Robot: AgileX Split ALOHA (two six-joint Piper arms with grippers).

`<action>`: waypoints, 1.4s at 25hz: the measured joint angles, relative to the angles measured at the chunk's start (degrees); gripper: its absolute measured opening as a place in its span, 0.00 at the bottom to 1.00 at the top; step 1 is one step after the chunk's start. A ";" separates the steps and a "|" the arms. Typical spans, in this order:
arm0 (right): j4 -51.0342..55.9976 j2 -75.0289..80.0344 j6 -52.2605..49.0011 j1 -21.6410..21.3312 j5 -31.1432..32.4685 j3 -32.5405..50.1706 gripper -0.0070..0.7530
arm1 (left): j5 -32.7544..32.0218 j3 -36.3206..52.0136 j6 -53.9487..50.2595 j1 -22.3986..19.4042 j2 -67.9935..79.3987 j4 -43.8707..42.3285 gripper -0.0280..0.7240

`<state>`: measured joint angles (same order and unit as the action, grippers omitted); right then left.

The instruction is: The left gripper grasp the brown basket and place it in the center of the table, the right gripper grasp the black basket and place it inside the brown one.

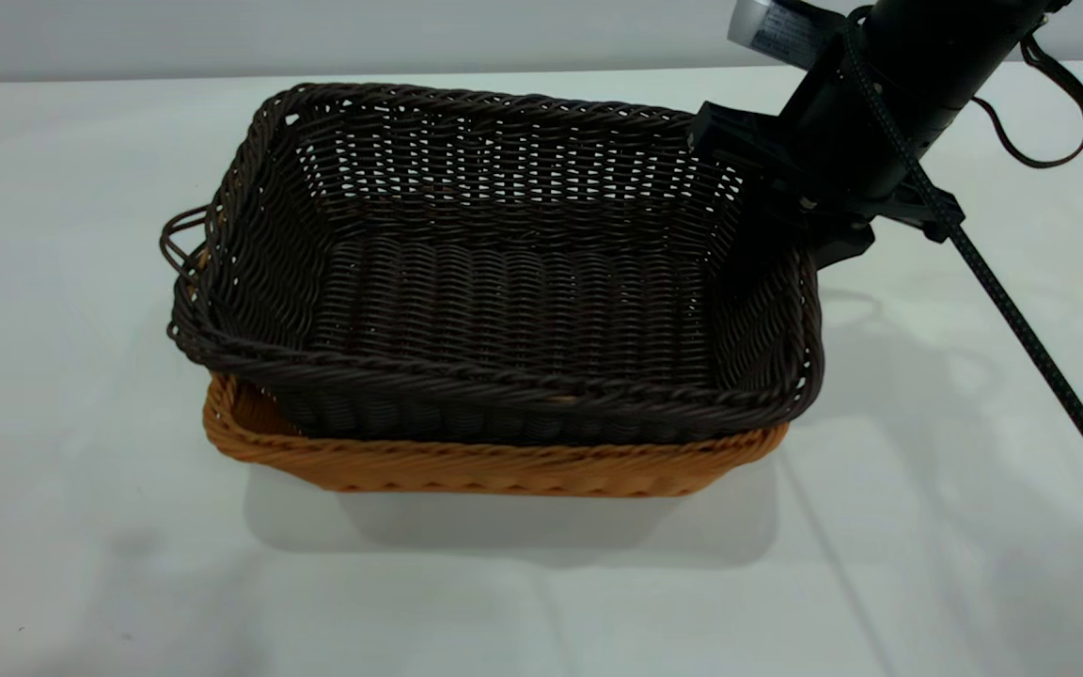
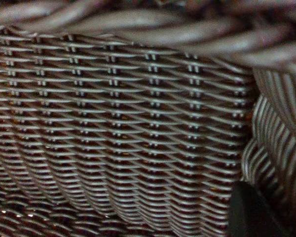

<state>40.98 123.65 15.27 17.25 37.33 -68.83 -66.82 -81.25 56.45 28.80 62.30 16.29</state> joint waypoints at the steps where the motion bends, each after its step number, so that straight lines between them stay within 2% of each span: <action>1: -0.40 0.00 0.00 0.00 0.04 -0.06 0.13 | 0.00 0.06 0.00 0.00 0.00 -0.55 0.58; 6: -0.82 0.00 -0.05 0.00 0.29 -0.06 0.21 | 0.00 0.06 -0.04 0.00 0.00 -1.68 0.58; 14: -2.94 -1.99 2.56 0.00 5.75 -0.23 0.62 | 0.00 0.06 -0.64 0.00 -1.88 -5.52 0.58; 17: -5.58 -5.86 2.96 0.00 6.69 -0.23 0.72 | 0.00 0.06 -3.46 0.00 -3.70 -9.68 0.58; 21: -10.65 -14.33 1.41 0.00 8.18 -0.23 0.75 | 0.00 0.06 -9.57 0.00 -6.78 -15.29 0.58; 27: -14.52 -33.09 -1.37 0.00 14.53 -0.18 0.75 | 0.00 0.06 -24.67 0.00 -12.83 -23.54 0.58; 35: -25.82 -58.98 -10.42 0.00 25.53 -0.11 0.76 | 0.00 0.06 -42.43 0.00 -19.77 -26.54 0.58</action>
<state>15.16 64.67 4.84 17.25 62.86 -68.95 -66.82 -81.20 14.02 28.80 42.52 -10.24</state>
